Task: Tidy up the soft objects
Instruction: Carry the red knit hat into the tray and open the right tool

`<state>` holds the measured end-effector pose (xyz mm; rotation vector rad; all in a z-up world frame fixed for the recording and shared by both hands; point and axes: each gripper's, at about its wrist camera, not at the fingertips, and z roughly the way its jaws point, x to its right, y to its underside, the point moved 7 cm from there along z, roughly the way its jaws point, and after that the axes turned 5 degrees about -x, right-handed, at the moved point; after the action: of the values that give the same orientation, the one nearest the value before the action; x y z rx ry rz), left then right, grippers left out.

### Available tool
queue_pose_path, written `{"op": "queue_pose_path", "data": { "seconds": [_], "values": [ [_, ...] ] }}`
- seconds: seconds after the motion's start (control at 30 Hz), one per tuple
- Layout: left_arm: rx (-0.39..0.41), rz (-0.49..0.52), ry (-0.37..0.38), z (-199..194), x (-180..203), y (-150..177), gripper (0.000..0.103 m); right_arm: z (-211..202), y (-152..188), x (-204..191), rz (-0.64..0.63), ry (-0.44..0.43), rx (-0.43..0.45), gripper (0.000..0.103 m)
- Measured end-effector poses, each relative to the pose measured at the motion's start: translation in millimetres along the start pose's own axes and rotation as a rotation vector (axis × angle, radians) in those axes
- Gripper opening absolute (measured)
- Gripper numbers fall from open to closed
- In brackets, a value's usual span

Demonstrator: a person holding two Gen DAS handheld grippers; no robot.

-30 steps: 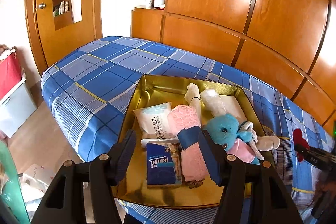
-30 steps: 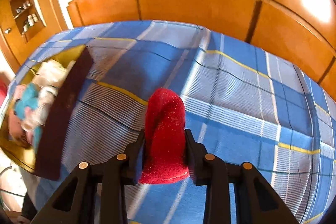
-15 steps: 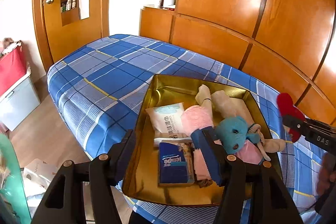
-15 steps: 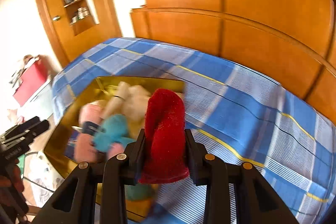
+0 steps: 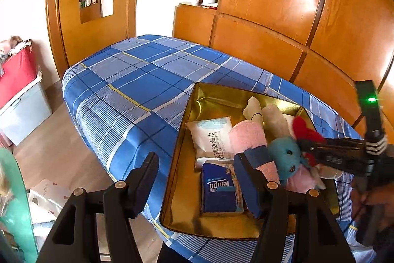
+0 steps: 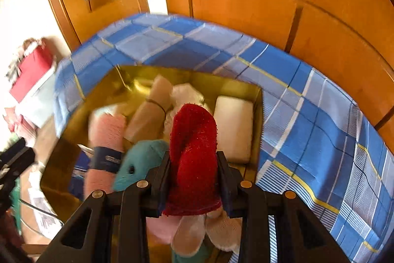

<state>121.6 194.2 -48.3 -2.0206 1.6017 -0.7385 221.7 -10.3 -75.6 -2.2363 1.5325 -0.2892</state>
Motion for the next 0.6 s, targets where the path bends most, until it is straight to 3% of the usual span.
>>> {"op": "queue_pose_path", "data": {
  "seconds": [0.27, 0.6],
  "values": [
    [-0.003, 0.011, -0.016, 4, 4, 1, 0.072, 17, -10, -19, -0.040, -0.031, -0.018, 0.039],
    [0.014, 0.022, -0.033, -2, 8, -1, 0.083, 11, -7, -20, -0.044, -0.024, 0.023, 0.043]
  ]
}}
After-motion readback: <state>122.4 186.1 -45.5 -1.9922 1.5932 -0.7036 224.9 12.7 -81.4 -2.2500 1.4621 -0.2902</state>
